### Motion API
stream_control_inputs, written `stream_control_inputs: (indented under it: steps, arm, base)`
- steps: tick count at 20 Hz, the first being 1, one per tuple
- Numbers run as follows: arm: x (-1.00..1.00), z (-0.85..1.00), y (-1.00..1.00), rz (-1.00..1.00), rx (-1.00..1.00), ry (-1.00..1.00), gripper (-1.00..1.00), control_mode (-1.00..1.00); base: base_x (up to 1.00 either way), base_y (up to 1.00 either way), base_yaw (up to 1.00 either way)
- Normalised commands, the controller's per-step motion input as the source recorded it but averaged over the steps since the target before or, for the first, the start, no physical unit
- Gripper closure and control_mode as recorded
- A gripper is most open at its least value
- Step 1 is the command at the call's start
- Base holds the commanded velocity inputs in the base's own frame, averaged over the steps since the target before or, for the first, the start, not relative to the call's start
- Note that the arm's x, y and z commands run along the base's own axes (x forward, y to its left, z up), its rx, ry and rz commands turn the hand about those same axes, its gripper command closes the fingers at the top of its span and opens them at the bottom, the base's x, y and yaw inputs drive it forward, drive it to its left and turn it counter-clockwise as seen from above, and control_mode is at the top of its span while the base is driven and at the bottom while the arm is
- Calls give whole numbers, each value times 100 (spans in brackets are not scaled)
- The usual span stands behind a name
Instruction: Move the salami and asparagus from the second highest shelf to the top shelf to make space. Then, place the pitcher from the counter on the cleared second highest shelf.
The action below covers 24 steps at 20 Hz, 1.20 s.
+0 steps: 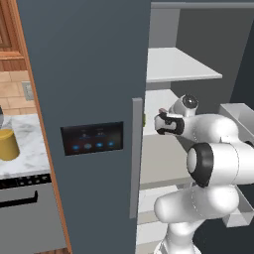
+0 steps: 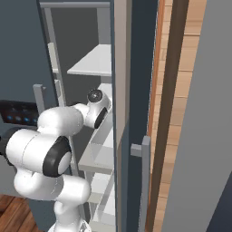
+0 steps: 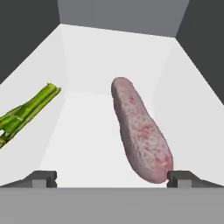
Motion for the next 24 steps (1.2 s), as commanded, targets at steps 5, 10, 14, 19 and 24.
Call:
stream_control_inputs:
  steps: [5,10,14,19,24]
  arm:
    - [36,-8,-17,-3,0,0,-100,-100]
    - [35,-7,-14,-3,0,0,-100,-100]
    - [35,-9,-3,-2,0,0,-100,-100]
    - [33,-9,0,0,0,0,-100,-100]
    - [29,-14,-3,0,0,0,-100,-100]
  base:
    - [0,0,0]
    - [0,0,0]
    - [0,0,0]
    - [0,0,0]
    - [0,0,0]
